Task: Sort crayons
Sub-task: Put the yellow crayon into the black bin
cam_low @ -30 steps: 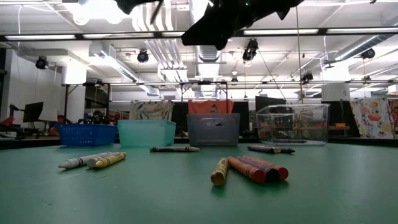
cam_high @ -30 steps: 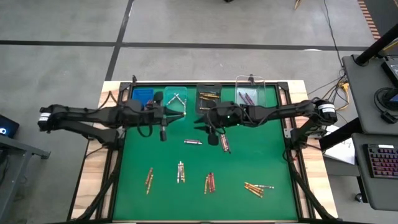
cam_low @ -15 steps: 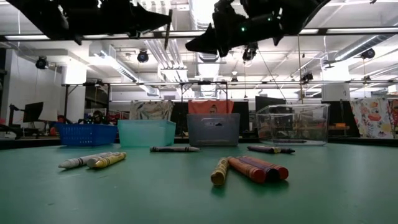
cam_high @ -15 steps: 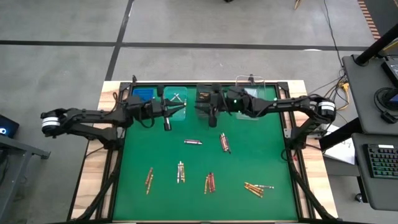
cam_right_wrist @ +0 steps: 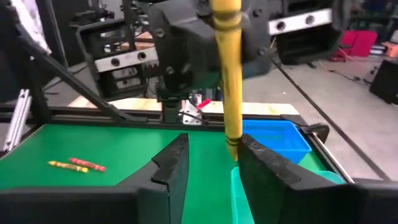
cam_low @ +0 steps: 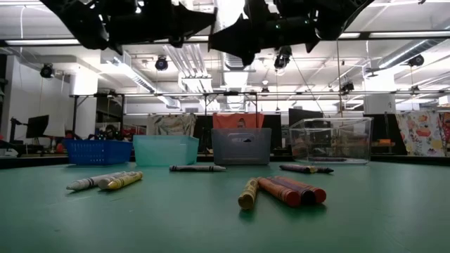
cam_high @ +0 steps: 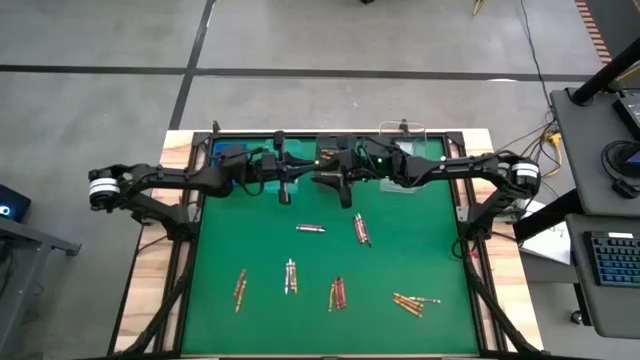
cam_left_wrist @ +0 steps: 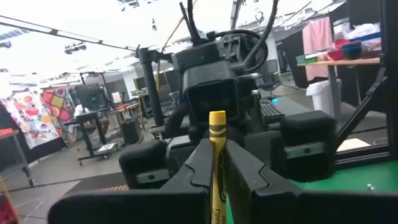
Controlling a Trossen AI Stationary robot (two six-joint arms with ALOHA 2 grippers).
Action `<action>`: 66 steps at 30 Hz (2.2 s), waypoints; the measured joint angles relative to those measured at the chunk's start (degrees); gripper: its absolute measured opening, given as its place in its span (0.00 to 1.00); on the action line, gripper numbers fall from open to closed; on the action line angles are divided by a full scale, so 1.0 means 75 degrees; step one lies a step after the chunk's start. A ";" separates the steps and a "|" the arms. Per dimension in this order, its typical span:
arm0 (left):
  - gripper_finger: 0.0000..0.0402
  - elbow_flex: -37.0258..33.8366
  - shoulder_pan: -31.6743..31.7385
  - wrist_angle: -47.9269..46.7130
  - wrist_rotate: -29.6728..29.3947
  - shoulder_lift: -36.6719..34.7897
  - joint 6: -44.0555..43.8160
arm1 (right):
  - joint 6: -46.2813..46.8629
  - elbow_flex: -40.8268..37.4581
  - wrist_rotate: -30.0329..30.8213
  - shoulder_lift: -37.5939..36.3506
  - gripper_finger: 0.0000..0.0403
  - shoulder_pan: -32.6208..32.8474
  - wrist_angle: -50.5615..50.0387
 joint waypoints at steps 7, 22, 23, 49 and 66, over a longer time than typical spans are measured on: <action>0.00 0.0069 0.0002 0.0036 -0.0027 0.0203 -0.0236 | -0.0214 0.0052 0.0428 0.0000 0.35 0.0030 0.0037; 0.06 0.0043 0.0053 -0.0017 -0.0094 0.0202 -0.0600 | -0.0789 0.0052 0.0719 0.0000 0.05 0.0016 0.0122; 0.07 0.0046 0.0067 -0.0023 -0.0091 0.0202 -0.0661 | -0.0758 0.0054 0.0791 0.0000 0.04 -0.0007 0.0122; 0.31 0.0058 0.0874 -0.3731 -0.1895 -0.2317 -0.0577 | -0.1349 0.3567 0.1193 0.2417 0.03 -0.1964 -0.6894; 0.31 0.0058 0.0874 -0.3968 -0.1901 -0.2510 -0.0369 | -0.1817 0.5273 0.2104 0.3829 0.06 -0.2120 -0.9515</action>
